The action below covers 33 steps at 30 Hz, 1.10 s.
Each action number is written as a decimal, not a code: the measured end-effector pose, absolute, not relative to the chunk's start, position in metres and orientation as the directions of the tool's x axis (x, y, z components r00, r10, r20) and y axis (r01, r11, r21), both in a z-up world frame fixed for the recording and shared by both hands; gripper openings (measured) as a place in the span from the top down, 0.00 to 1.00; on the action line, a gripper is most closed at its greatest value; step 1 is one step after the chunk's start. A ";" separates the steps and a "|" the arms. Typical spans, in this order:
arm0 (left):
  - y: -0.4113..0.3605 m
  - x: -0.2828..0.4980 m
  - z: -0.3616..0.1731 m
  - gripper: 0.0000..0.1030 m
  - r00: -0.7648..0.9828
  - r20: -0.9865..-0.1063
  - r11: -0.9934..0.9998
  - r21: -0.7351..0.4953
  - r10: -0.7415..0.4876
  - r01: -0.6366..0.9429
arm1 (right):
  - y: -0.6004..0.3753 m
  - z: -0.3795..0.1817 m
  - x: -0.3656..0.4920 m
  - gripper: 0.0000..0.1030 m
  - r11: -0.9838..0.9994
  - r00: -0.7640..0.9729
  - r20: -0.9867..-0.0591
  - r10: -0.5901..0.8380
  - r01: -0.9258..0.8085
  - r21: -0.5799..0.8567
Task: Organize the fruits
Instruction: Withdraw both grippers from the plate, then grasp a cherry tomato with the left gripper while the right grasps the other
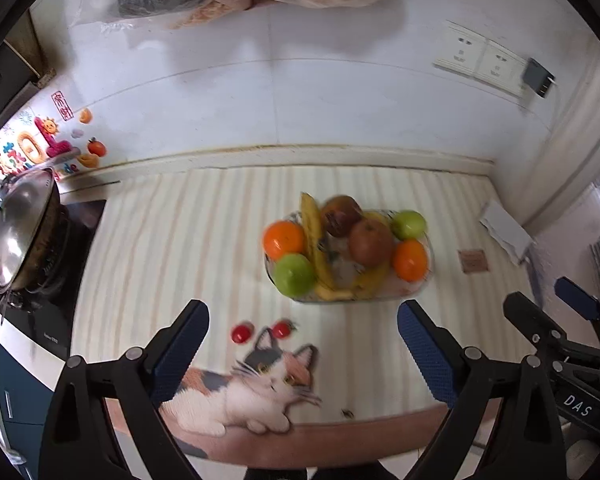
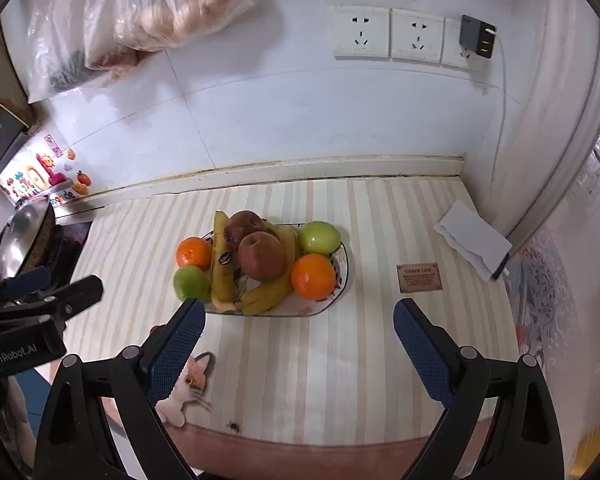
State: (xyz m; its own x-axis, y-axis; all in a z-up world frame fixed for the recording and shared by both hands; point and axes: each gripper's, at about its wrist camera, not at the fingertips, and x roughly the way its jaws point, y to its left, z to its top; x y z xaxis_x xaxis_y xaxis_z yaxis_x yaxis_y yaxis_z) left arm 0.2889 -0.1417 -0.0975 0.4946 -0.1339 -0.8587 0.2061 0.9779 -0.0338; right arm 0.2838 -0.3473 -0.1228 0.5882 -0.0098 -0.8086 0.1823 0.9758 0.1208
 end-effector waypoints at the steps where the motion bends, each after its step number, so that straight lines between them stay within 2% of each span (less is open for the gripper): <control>1: -0.143 0.285 -0.096 0.06 0.488 -0.862 0.976 -0.034 -0.137 0.215 | -0.347 -0.119 0.278 0.06 0.974 0.592 -0.806 -0.008 0.186 0.126; 12: -0.144 0.250 -0.079 0.06 0.573 -0.810 0.976 0.001 -0.126 0.216 | -0.352 -0.095 0.242 0.06 0.967 0.629 -0.776 -0.046 0.222 0.123; 19: -0.139 0.254 -0.094 0.06 0.564 -0.819 0.982 0.004 -0.107 0.191 | -0.353 -0.109 0.255 0.06 0.963 0.608 -0.794 -0.007 0.219 0.160; 25: -0.112 0.269 -0.122 0.06 0.521 -0.852 0.993 0.009 -0.052 0.114 | -0.334 -0.155 0.279 0.06 0.966 0.524 -0.846 0.095 0.158 0.207; 31: -0.061 0.304 -0.163 0.06 0.426 -0.901 0.996 0.086 0.084 -0.013 | -0.285 -0.233 0.307 0.06 0.954 0.384 -0.889 0.248 0.065 0.294; 33: -0.047 0.311 -0.181 0.06 0.386 -0.914 0.992 0.120 0.125 -0.037 | -0.270 -0.259 0.316 0.10 0.941 0.336 -0.892 0.302 0.047 0.336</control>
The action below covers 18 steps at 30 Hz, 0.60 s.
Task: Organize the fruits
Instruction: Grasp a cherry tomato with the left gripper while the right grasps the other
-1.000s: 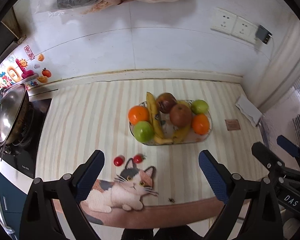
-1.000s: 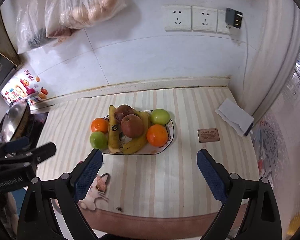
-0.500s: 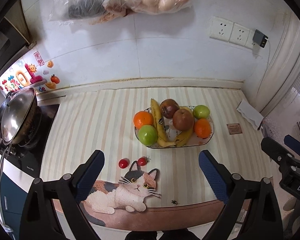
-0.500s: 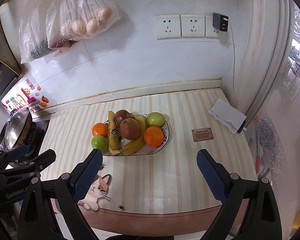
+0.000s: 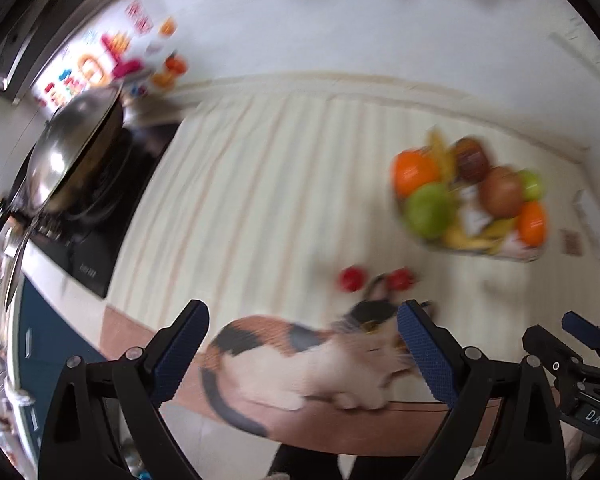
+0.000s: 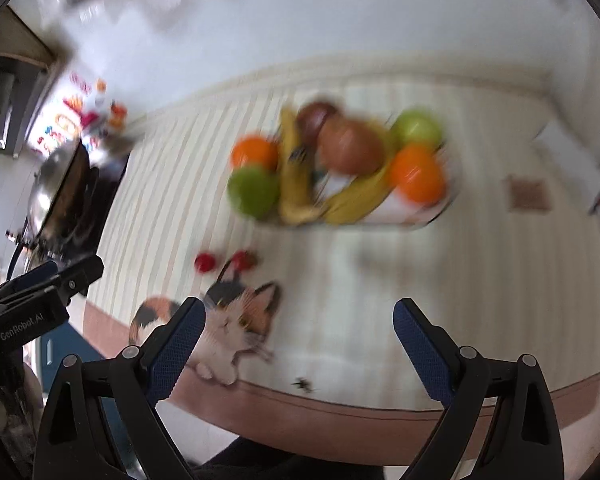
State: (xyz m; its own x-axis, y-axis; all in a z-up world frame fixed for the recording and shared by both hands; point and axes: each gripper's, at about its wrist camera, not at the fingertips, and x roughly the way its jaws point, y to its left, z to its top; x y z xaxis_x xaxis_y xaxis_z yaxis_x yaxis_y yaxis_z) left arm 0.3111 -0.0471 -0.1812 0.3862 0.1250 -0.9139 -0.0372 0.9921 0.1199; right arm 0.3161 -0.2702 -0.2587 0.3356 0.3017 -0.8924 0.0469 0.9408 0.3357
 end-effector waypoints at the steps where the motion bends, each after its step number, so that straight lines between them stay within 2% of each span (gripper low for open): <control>1: -0.043 0.313 -0.189 0.06 0.367 -0.920 0.990 0.130 0.138 -0.045 | -0.262 -0.273 0.321 0.16 0.935 0.311 -0.895 0.321 0.049 0.352; 5: -0.025 0.315 -0.223 0.06 0.296 -0.938 0.984 0.165 0.179 -0.070 | -0.234 -0.313 0.339 0.24 0.912 0.255 -0.889 0.379 0.057 0.405; 10: -0.014 0.327 -0.249 0.06 0.268 -0.946 0.983 0.166 0.181 -0.079 | -0.206 -0.334 0.367 0.38 0.912 0.301 -0.872 0.385 0.021 0.410; 16: -0.010 0.346 -0.275 0.06 0.229 -0.963 0.989 0.137 0.145 -0.053 | -0.171 -0.360 0.396 0.40 0.939 0.273 -0.901 0.338 -0.032 0.343; 17: -0.010 0.348 -0.278 0.06 0.225 -0.964 0.990 0.134 0.142 -0.051 | -0.168 -0.365 0.399 0.42 0.941 0.264 -0.905 0.334 -0.033 0.338; 18: -0.009 0.350 -0.280 0.06 0.222 -0.965 0.990 0.131 0.138 -0.047 | -0.164 -0.371 0.402 0.51 0.943 0.256 -0.909 0.330 -0.036 0.332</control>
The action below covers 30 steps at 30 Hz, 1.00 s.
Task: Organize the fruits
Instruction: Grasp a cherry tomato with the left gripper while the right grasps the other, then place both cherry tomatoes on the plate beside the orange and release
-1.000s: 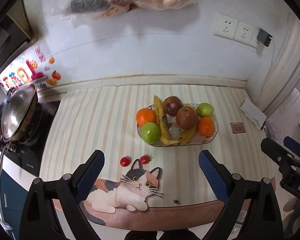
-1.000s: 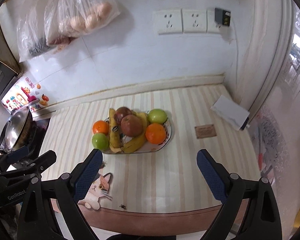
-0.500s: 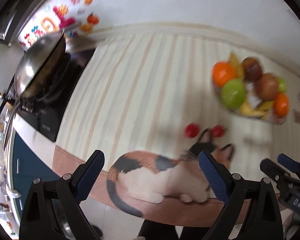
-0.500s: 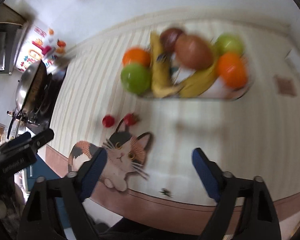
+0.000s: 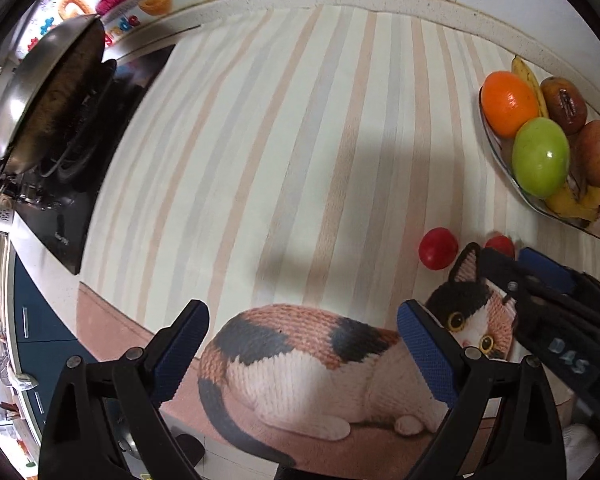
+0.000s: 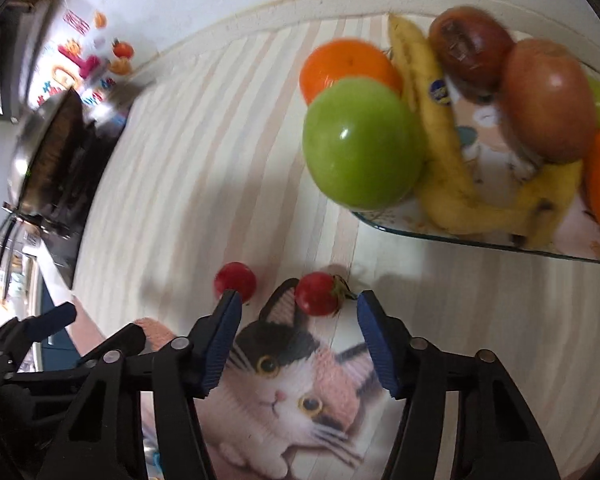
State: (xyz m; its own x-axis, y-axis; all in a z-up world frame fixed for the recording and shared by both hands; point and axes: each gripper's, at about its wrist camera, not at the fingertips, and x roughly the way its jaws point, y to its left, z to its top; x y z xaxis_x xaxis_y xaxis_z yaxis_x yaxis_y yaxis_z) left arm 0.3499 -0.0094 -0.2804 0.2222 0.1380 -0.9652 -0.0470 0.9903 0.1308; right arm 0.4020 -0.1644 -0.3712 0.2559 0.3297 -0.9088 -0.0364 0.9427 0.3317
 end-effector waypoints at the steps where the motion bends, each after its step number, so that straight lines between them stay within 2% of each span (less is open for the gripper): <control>1: -0.009 0.351 -0.282 0.06 0.222 -0.966 0.992 0.122 0.129 -0.043 | -0.161 -0.377 0.404 0.63 0.950 0.247 -0.918 0.311 -0.037 0.311; 3: -0.009 0.356 -0.283 0.11 0.224 -0.969 0.994 0.100 0.105 -0.032 | -0.157 -0.377 0.403 0.73 0.961 0.281 -0.919 0.277 -0.065 0.270; 4: -0.010 0.358 -0.284 0.16 0.227 -0.969 0.995 0.094 0.097 -0.026 | -0.156 -0.378 0.403 0.74 0.963 0.286 -0.920 0.270 -0.074 0.260; 7: -0.015 0.366 -0.284 0.30 0.235 -0.970 0.998 0.056 0.055 0.000 | -0.160 -0.375 0.399 0.74 0.965 0.307 -0.915 0.261 -0.073 0.251; 15: -0.045 0.384 -0.292 0.31 0.218 -0.974 0.993 -0.038 -0.061 0.109 | -0.195 -0.355 0.373 0.74 0.966 0.341 -0.907 0.249 -0.028 0.255; 17: -0.055 0.390 -0.297 0.38 0.204 -0.976 0.990 -0.050 -0.077 0.132 | -0.207 -0.353 0.367 0.74 0.967 0.340 -0.909 0.241 0.000 0.256; 18: -0.061 0.393 -0.301 0.46 0.192 -0.978 0.988 -0.056 -0.083 0.144 | -0.217 -0.352 0.364 0.74 0.967 0.341 -0.911 0.233 0.018 0.254; 25: -0.080 0.400 -0.323 0.69 0.150 -0.984 0.978 -0.068 -0.098 0.195 | -0.256 -0.354 0.351 0.74 0.954 0.351 -0.912 0.214 0.126 0.272; 27: -0.083 0.400 -0.323 0.74 0.154 -0.983 0.977 -0.068 -0.100 0.202 | -0.267 -0.352 0.345 0.74 0.950 0.359 -0.909 0.212 0.143 0.278; 30: -0.085 0.400 -0.322 0.74 0.156 -0.981 0.977 -0.083 -0.115 0.196 | -0.279 -0.348 0.341 0.74 0.943 0.374 -0.903 0.211 0.164 0.289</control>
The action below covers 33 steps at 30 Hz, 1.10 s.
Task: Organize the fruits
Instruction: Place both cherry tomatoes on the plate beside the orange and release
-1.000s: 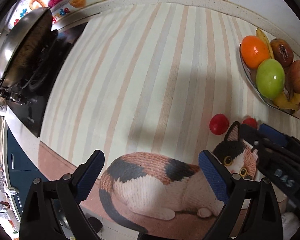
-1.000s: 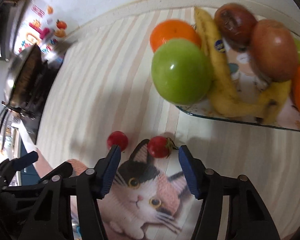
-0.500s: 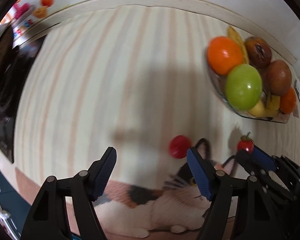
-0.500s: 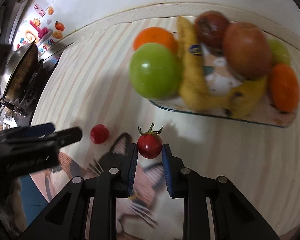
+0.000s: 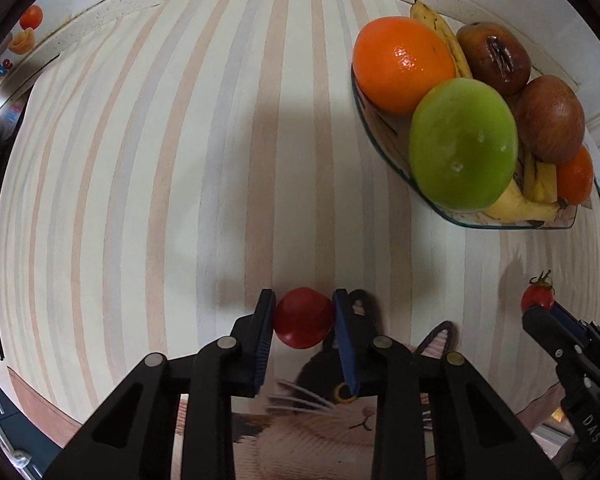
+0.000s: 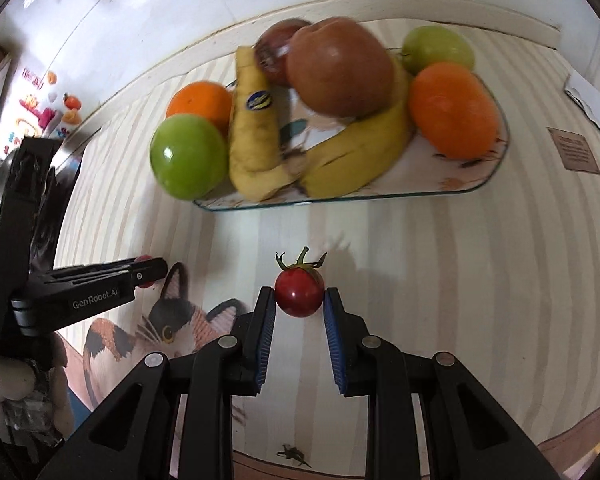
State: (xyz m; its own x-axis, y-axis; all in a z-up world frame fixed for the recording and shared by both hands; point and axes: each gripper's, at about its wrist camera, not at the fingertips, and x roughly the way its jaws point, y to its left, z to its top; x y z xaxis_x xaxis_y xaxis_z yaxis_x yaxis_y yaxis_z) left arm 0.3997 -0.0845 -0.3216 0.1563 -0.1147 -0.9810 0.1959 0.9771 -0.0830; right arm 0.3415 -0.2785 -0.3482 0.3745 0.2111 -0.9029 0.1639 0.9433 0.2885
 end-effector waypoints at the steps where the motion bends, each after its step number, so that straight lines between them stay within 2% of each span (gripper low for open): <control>1: -0.085 0.399 -0.320 0.75 0.160 -0.980 0.977 -0.086 -0.119 0.195 | -0.283 -0.346 0.341 0.74 0.941 0.380 -0.901 0.210 0.170 0.292; 6: -0.093 0.388 -0.294 0.75 0.179 -0.970 0.971 -0.125 -0.162 0.204 | -0.304 -0.331 0.340 0.74 0.931 0.414 -0.886 0.208 0.196 0.310; 13: -0.133 0.378 -0.237 0.75 0.179 -0.919 0.918 -0.300 -0.350 0.258 | -0.340 -0.315 0.345 0.74 0.920 0.463 -0.865 0.192 0.223 0.324; 17: -0.174 0.389 -0.223 0.75 0.147 -0.887 0.876 -0.383 -0.437 0.295 | -0.361 -0.314 0.354 0.74 0.918 0.475 -0.860 0.186 0.228 0.324; 22: -0.219 0.403 -0.230 0.75 0.103 -0.886 0.854 -0.396 -0.451 0.338 | -0.378 -0.319 0.366 0.74 0.929 0.475 -0.857 0.198 0.188 0.319; 33: -0.266 0.423 -0.268 0.74 0.039 -0.937 0.865 -0.304 -0.347 0.399 | -0.391 -0.338 0.378 0.74 0.924 0.461 -0.844 0.274 0.116 0.364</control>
